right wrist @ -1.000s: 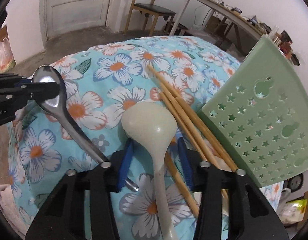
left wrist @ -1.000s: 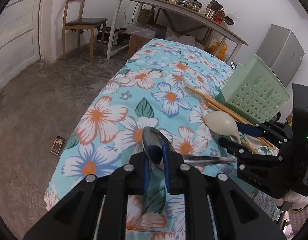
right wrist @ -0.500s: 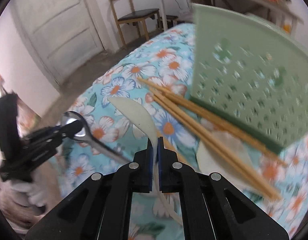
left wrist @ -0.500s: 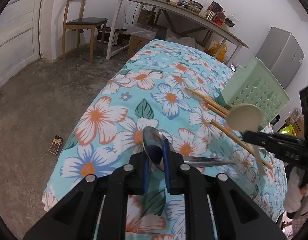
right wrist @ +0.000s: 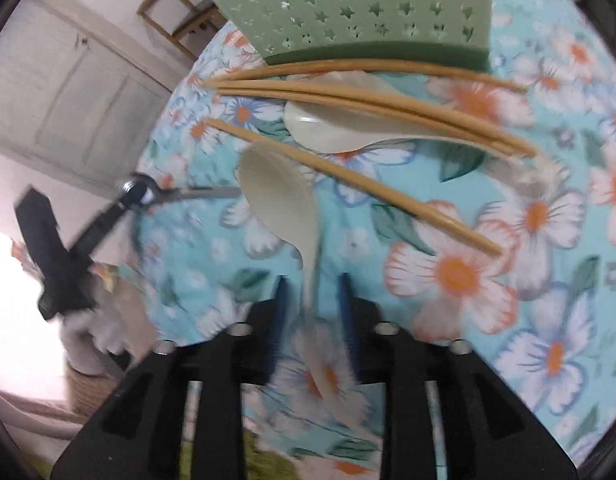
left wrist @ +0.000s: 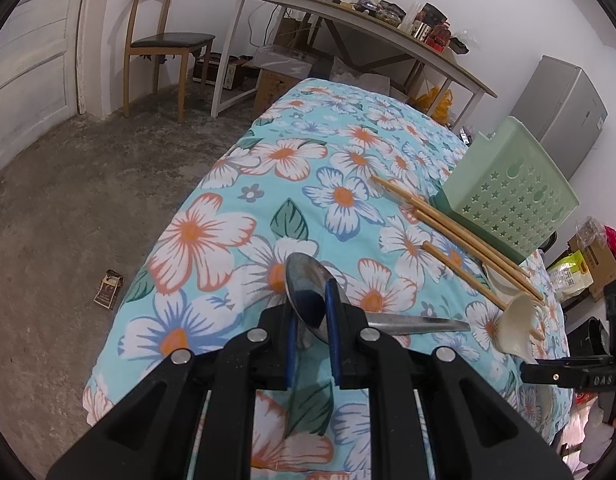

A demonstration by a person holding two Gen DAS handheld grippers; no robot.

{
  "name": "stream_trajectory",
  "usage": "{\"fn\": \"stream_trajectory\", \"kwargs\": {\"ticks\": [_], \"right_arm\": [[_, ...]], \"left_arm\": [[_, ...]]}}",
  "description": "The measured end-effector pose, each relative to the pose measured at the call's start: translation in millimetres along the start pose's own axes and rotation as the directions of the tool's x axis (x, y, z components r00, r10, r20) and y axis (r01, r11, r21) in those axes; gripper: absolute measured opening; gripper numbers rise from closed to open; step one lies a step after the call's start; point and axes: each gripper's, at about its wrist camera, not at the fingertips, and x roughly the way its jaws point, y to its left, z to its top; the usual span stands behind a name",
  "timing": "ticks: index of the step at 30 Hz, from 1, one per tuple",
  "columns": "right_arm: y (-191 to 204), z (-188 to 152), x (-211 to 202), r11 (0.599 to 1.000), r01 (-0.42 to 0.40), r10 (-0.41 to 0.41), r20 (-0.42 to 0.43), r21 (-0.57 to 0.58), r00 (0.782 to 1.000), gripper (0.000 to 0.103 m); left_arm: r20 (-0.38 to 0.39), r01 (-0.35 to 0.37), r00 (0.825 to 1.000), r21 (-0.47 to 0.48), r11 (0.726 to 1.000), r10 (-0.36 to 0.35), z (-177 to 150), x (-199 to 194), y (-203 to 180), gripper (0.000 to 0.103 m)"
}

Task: Organize utensils
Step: 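Close the right tool on the white ladle and lift it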

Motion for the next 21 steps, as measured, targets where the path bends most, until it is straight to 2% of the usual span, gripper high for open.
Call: {"fn": "stream_trajectory", "kwargs": {"ticks": [1, 3, 5, 8, 12, 15, 18, 20, 21], "right_arm": [[-0.2, -2.1, -3.0, 1.0, 0.012, -0.012, 0.008, -0.018, 1.0, 0.045], [0.2, 1.0, -8.5, 0.997, 0.05, -0.047, 0.035, -0.06, 0.998, 0.049], [-2.1, 4.2, -15.5, 0.994, 0.07, -0.066, 0.053, -0.08, 0.996, 0.049], [-10.5, 23.1, -15.5, 0.995, 0.056, -0.05, 0.072, -0.081, 0.996, 0.049], [-9.1, 46.4, -18.3, 0.981, 0.048, -0.03, 0.101, -0.186, 0.994, 0.049], [-4.5, 60.9, -8.5, 0.965, 0.024, -0.003, 0.081, -0.261, 0.997, 0.045], [-1.0, 68.2, 5.8, 0.944, 0.014, 0.001, 0.045, -0.33, 0.999, 0.035], [-1.1, 72.0, 13.4, 0.937, -0.014, 0.022, 0.018, -0.349, 1.0, 0.025], [-3.2, 71.1, 11.4, 0.935, -0.026, 0.032, 0.013, -0.354, 0.999, 0.017]], "left_arm": [[-0.001, 0.001, 1.0, -0.002, 1.0, -0.001, 0.1, -0.5, 1.3, 0.012], [-0.003, 0.0, 1.0, -0.001, 1.0, 0.0, 0.5, 0.7, 0.1, 0.012], [-0.004, 0.002, 1.0, -0.003, 1.0, -0.002, 0.8, 1.1, 0.4, 0.012], [-0.011, 0.005, 1.0, -0.006, 1.0, -0.005, 1.3, 2.5, 0.7, 0.012], [-0.018, 0.006, 1.0, -0.001, 1.0, -0.006, 3.2, 4.9, 0.4, 0.013], [-0.023, 0.007, 1.0, -0.003, 1.0, -0.007, 4.3, 7.3, 1.4, 0.013], [-0.026, 0.008, 1.0, -0.015, 1.0, -0.008, 4.6, 8.7, 2.8, 0.013], [-0.026, 0.006, 1.0, -0.019, 1.0, -0.006, 5.1, 9.2, 3.5, 0.013], [-0.025, 0.002, 1.0, -0.02, 1.0, -0.003, 4.9, 9.5, 2.1, 0.013]]}}
